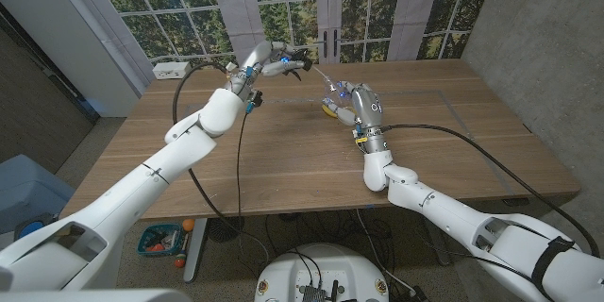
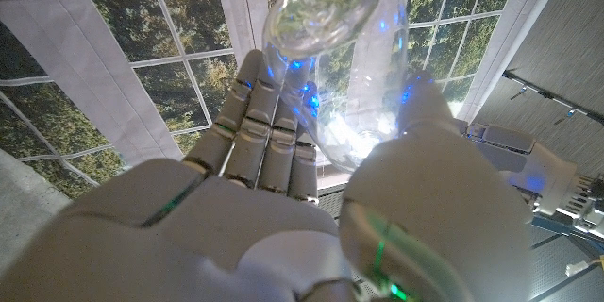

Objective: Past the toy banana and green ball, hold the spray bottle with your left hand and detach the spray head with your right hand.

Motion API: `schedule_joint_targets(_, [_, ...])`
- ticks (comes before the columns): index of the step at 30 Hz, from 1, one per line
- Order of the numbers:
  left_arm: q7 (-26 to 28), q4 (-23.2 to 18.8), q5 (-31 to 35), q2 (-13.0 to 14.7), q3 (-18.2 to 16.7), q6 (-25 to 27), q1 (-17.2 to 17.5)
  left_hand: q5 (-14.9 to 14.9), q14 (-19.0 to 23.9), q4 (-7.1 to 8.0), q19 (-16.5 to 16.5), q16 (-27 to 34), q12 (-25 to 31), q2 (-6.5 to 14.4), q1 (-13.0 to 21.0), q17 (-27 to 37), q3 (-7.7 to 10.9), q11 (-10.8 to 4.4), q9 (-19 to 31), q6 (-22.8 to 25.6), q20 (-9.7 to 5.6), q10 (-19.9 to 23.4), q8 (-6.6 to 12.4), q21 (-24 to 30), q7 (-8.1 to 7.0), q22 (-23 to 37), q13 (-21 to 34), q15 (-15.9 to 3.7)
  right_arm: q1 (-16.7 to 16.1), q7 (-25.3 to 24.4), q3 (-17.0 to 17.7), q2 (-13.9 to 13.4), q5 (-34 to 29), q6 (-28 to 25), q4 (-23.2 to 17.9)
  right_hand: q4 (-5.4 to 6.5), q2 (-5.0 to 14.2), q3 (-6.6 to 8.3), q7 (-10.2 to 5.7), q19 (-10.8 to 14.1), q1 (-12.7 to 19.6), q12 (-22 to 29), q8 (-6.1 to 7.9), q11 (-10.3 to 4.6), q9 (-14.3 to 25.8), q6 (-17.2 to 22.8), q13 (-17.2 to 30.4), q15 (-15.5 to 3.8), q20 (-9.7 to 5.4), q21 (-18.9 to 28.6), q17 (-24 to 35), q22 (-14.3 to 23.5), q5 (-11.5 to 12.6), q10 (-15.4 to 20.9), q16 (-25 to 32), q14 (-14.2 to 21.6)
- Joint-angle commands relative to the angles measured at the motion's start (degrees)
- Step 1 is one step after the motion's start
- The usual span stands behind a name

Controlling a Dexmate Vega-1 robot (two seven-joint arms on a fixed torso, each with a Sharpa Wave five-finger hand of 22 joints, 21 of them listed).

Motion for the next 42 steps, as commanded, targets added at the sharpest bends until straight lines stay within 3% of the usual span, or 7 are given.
schedule_joint_targets(1, [1.8,-1.1,-2.3,0.2,-2.4,-0.5,2.2,0.6,0.8,0.52,0.7,-0.2,0.6,7.9,7.4,0.4,0.12,-6.14,9.9,2.5,-2.38,6.1,1.42,0.6,-2.44,0.3,17.2,-10.14,-2.9,0.0,7.2,4.2,-4.6,1.4,1.5,0.2,8.19,0.03,-12.37,-0.4,7.4,0.3,0.93,-8.08,0.7,15.6,0.6,-10.27,-8.45,0.6,0.3,-0.1,0.4,8.5,0.0,4.9])
schedule_joint_targets(7, [5.4,-1.1,-3.6,-1.1,-4.7,-3.8,4.5,0.6,1.2,0.5,0.9,-0.2,0.9,7.8,7.4,0.7,0.01,-6.15,10.5,2.6,-2.54,6.1,1.96,0.7,-2.83,0.2,17.9,-10.14,-3.1,0.0,7.6,4.7,-4.4,0.8,1.8,0.18,8.17,-0.02,-12.33,-0.5,7.4,0.3,1.14,-7.92,1.1,15.5,0.9,-10.26,-8.46,0.8,0.3,-0.1,0.6,8.5,0.0,5.0])
schedule_joint_targets(15, [6.1,-0.6,-6.4,-1.8,-6.8,-7.1,6.2,0.7,1.7,0.54,1.1,-0.3,1.3,7.8,7.5,1.1,-0.15,-6.15,11.3,2.5,-2.74,6.1,2.67,0.9,-3.01,0.2,18.9,-10.15,-3.8,0.0,9.6,6.3,-4.9,0.4,2.5,0.12,8.22,-0.04,-12.27,-0.5,7.6,0.2,1.47,-7.68,1.7,15.5,0.9,-10.26,-8.31,1.2,0.4,-0.2,0.7,8.8,0.0,5.1])
schedule_joint_targets(24, [11.0,-2.1,-3.7,-2.9,-8.8,-8.6,8.9,0.8,2.0,0.55,1.3,-0.5,1.6,7.6,7.5,1.3,-0.28,-6.18,11.4,2.8,-2.94,6.1,3.12,1.1,-3.17,0.2,19.7,-10.15,-3.6,0.0,9.9,6.5,-3.3,0.2,3.3,0.09,8.22,-0.09,-12.08,-0.7,7.7,0.2,1.7,-7.66,2.3,15.3,1.2,-10.24,-8.21,1.5,0.5,-0.3,0.8,8.9,0.0,5.2])
schedule_joint_targets(31, [26.7,-5.1,11.4,-7.3,-9.3,-4.6,12.4,0.8,2.2,0.56,1.4,-0.6,1.9,7.5,7.4,1.6,-0.43,-6.19,11.1,2.9,-3.17,6.2,3.21,1.3,-3.36,0.2,20.4,-10.16,-3.5,0.0,11.4,7.5,-0.7,0.3,4.5,0.09,8.23,-0.15,-11.87,-0.8,7.7,0.0,1.71,-7.62,2.5,15.1,1.3,-10.2,-8.14,1.8,0.5,-0.3,0.9,9.0,0.0,5.3])
schedule_joint_targets(35, [36.4,-4.2,20.1,-10.8,-8.0,-2.3,12.6,0.9,2.4,0.6,1.5,-0.7,2.0,7.4,7.4,1.8,-0.55,-6.2,11.0,3.0,-3.49,6.2,3.27,1.4,-3.87,0.2,20.7,-10.17,-3.5,0.0,12.7,8.1,-0.1,0.6,5.2,0.08,8.26,-0.16,-11.83,-0.8,7.7,0.0,1.67,-7.62,2.6,15.0,1.4,-10.2,-8.04,2.0,0.5,-0.3,0.9,8.9,0.1,5.3])
schedule_joint_targets(42, [43.9,-3.0,26.5,-13.0,-6.5,0.2,12.1,0.9,2.9,0.64,1.7,-0.7,2.0,7.2,7.3,2.1,-0.8,-6.26,10.8,3.1,-4.01,6.2,3.52,1.5,-4.07,0.2,21.2,-10.19,-3.8,0.0,14.6,9.0,-0.1,0.9,5.7,0.05,8.32,-0.15,-11.79,-0.9,7.8,-0.1,1.63,-7.47,2.5,15.1,1.4,-10.2,-7.99,2.3,0.5,-0.4,1.0,9.0,0.1,5.4])
